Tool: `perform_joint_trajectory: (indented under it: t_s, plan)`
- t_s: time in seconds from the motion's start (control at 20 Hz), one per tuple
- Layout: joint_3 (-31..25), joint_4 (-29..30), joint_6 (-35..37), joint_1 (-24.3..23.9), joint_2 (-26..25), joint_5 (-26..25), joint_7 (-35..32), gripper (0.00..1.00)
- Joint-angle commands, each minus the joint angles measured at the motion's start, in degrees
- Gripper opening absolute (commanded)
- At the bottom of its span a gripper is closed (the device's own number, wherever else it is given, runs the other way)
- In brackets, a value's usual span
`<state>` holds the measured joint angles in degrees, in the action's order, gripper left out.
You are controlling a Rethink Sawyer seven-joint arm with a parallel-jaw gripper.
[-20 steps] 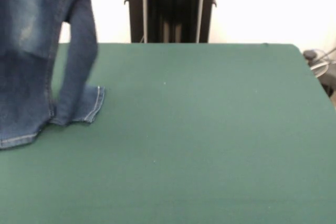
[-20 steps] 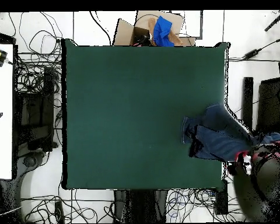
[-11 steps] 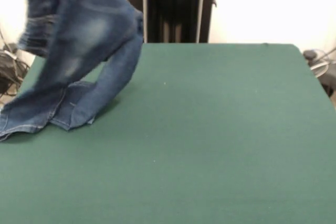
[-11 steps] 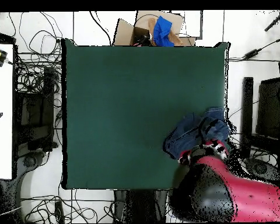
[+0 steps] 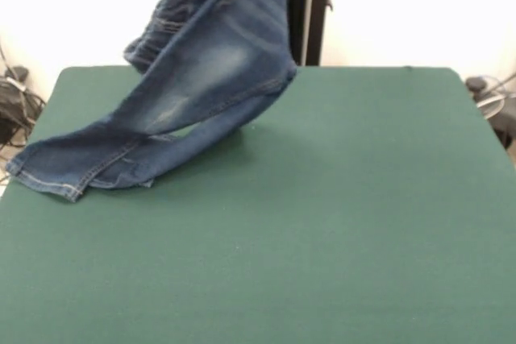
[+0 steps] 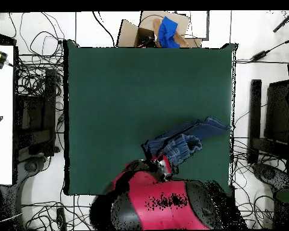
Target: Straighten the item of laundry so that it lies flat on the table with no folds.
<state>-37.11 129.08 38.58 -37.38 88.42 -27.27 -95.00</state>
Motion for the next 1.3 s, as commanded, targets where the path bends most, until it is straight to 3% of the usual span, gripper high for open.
perform_joint_trajectory:
  t_s: [0.05, 0.35, 0.5, 0.85, 1.05, 1.2, 1.3]
  plan:
    - [7.12, 3.7, 2.6, 8.69, -5.69, -10.09, -36.0, 0.0]
    - [8.01, 0.45, 7.64, 14.9, -8.0, -11.67, -43.52, 0.0]
    - [8.69, -1.52, 7.57, 17.66, -12.11, -13.53, -47.09, 0.0]
    - [13.01, -5.07, 10.46, 24.26, -15.47, -15.21, -54.97, 0.0]
    - [18.87, -7.57, 13.64, 31.63, -17.75, -17.95, -74.27, 0.0]
    - [23.85, -8.05, 7.49, 33.46, -21.82, -18.12, -76.69, 0.0]
    - [26.48, -8.89, 10.03, 36.33, -22.97, -19.52, -82.53, 0.0]
